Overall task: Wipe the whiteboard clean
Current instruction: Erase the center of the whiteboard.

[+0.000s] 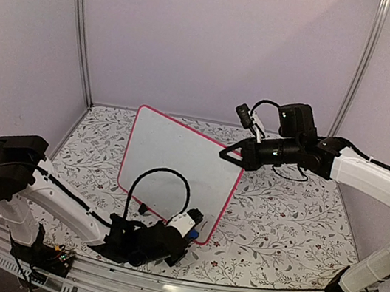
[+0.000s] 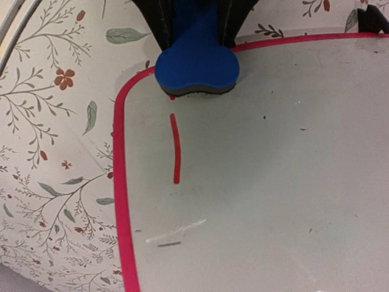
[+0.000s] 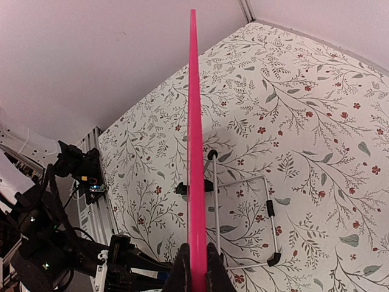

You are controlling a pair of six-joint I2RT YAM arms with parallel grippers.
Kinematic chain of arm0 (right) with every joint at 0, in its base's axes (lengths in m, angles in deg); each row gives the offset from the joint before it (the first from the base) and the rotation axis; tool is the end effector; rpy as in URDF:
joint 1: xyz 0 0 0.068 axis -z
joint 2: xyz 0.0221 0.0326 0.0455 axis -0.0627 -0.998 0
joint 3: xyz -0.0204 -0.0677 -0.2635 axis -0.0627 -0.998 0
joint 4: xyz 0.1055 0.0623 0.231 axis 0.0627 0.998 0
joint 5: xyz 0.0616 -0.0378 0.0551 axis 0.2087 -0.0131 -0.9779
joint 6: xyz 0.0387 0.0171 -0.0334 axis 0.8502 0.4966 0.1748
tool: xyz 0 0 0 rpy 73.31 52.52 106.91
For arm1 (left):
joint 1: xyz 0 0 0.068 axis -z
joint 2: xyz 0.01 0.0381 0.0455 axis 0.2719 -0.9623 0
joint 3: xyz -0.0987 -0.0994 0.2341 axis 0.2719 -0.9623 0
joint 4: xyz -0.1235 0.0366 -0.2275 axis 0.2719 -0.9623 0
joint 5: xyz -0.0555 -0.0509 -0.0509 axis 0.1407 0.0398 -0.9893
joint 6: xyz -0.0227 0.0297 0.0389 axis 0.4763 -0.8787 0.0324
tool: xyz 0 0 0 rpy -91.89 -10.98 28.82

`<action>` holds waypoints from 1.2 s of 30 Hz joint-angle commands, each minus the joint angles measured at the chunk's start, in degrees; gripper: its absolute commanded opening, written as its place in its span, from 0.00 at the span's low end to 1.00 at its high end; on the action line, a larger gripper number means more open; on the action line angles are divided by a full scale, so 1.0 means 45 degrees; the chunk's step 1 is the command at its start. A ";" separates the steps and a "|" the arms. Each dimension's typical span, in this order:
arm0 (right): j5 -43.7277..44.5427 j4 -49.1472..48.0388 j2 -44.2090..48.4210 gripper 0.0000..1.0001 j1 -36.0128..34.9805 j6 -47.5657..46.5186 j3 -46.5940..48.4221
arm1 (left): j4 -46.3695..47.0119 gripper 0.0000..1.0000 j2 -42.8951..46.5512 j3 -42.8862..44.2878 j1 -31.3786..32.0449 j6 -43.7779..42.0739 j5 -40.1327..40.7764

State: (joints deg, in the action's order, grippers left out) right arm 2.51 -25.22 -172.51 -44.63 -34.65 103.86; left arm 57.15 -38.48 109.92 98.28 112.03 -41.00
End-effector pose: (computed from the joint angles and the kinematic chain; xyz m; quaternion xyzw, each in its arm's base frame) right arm 0.2468 0.2389 0.3121 -0.3613 0.7701 0.4075 0.3323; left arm 0.0635 -0.3208 0.1270 0.3121 0.8233 -0.1365 0.4540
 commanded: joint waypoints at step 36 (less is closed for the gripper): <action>-0.0366 0.0754 -0.0279 0.00 -0.0292 -0.0463 -0.0240 | 0.0723 0.00 0.0775 0.1851 -0.0797 -0.2413 0.0649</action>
State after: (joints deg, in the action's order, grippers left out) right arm 2.49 -25.29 -172.51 -44.63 -34.67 103.86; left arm 58.55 -37.39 116.74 96.64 102.98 -39.13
